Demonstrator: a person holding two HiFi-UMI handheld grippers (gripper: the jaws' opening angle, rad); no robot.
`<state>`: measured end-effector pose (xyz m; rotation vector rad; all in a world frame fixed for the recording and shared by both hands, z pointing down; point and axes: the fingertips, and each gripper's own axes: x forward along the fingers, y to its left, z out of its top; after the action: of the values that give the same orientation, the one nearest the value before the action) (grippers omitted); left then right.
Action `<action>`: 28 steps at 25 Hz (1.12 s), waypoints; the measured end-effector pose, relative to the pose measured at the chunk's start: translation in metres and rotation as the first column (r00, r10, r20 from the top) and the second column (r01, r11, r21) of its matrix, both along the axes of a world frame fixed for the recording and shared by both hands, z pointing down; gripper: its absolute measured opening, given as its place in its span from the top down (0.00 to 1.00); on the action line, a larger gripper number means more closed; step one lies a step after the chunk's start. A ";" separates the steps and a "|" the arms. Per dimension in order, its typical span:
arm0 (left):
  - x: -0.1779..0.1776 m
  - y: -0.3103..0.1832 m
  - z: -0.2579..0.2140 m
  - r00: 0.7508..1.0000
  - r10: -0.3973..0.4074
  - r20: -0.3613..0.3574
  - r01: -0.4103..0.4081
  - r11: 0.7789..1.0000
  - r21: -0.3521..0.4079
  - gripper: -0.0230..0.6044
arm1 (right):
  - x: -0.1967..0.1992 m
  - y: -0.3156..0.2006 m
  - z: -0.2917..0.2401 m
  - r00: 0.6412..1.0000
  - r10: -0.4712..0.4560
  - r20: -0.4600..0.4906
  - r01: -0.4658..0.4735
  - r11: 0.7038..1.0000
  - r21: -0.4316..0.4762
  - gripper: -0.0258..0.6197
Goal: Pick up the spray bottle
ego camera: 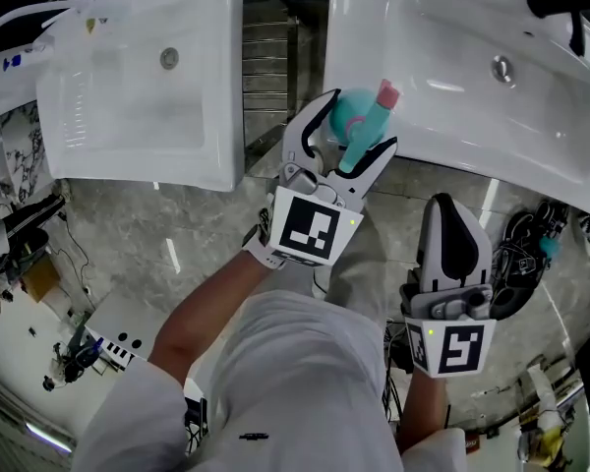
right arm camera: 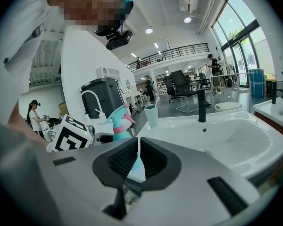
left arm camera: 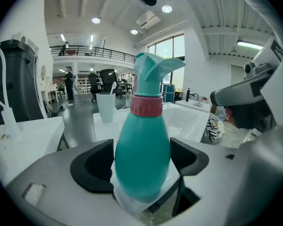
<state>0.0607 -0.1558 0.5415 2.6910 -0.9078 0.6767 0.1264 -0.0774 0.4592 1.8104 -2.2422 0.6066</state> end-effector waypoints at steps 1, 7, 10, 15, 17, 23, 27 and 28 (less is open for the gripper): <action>0.000 -0.001 0.002 1.000 -0.003 -0.001 0.003 1.000 0.000 0.41 | 0.000 0.001 0.001 1.000 0.001 0.001 -0.001 1.000 -0.001 0.94; -0.001 -0.002 0.002 1.000 -0.008 0.001 0.008 1.000 0.007 0.41 | 0.000 0.006 0.004 1.000 0.009 0.004 -0.009 1.000 -0.008 0.94; 0.000 -0.002 0.002 1.000 -0.008 0.001 0.008 1.000 0.005 0.41 | 0.001 0.007 0.004 1.000 0.014 0.001 -0.014 1.000 -0.005 0.94; -0.001 -0.002 0.001 1.000 -0.007 0.003 0.007 1.000 0.004 0.41 | 0.000 0.009 0.001 1.000 0.023 -0.001 -0.023 1.000 0.001 0.94; 0.000 0.000 -0.003 1.000 -0.001 0.001 0.001 1.000 0.010 0.41 | 0.001 0.011 -0.002 1.000 0.028 -0.004 -0.028 1.000 0.007 0.94; -0.003 0.007 -0.021 1.000 0.005 -0.010 -0.004 0.999 0.040 0.41 | 0.001 0.016 -0.013 0.999 0.036 -0.017 -0.035 0.999 0.042 0.94; -0.010 0.010 -0.041 1.000 0.004 -0.022 -0.003 0.998 0.061 0.41 | -0.001 0.021 -0.028 0.999 0.041 -0.030 -0.039 0.996 0.074 0.94; -0.012 0.011 -0.047 1.000 0.005 -0.025 -0.003 0.998 0.069 0.41 | -0.001 0.022 -0.033 0.998 0.043 -0.034 -0.040 0.996 0.082 0.94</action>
<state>0.0491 -0.1444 0.4945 2.7558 -0.9365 0.6219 0.1253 -0.0551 0.4266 1.8946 -2.2417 0.4930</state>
